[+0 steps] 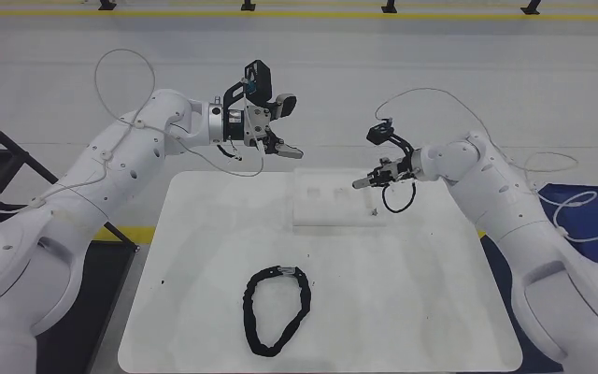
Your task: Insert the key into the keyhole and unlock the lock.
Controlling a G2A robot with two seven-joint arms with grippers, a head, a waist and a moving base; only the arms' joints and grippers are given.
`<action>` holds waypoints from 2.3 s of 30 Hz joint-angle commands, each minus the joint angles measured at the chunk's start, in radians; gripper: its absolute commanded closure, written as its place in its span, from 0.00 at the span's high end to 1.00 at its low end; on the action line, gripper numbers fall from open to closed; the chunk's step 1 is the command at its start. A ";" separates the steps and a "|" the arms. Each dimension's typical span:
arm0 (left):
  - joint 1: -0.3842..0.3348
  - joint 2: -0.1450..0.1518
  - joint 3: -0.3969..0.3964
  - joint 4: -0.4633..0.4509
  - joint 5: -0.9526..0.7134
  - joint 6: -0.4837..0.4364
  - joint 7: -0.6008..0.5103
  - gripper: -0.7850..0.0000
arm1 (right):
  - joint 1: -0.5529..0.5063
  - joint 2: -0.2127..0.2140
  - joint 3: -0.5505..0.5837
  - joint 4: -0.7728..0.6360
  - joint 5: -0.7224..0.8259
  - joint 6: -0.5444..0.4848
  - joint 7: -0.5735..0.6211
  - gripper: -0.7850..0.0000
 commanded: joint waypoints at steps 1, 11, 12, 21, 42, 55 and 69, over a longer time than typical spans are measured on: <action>0.000 0.000 0.000 0.000 0.000 0.000 0.000 1.00 | 0.003 -0.017 -0.011 0.023 0.006 0.092 0.029 1.00; 0.000 0.000 0.000 0.000 0.000 0.000 0.000 1.00 | 0.017 -0.095 -0.049 0.138 0.013 0.312 0.110 1.00; 0.000 0.000 0.000 0.000 0.000 0.000 0.000 1.00 | 0.015 -0.102 -0.051 0.148 0.014 0.322 0.117 1.00; 0.000 0.000 0.000 0.000 0.000 0.000 0.000 1.00 | 0.002 -0.166 -0.088 0.214 -0.024 0.431 0.148 1.00; 0.000 0.000 0.000 0.000 0.000 0.000 0.000 1.00 | -0.008 -0.176 -0.102 0.193 -0.077 0.479 0.114 1.00; 0.000 0.000 0.000 0.000 0.000 0.000 0.000 1.00 | -0.051 -0.179 -0.110 0.109 -0.173 0.587 0.124 0.89; 0.000 0.000 0.000 0.000 0.000 0.000 0.000 1.00 | -0.066 -0.181 -0.076 0.134 -0.197 0.618 0.098 0.29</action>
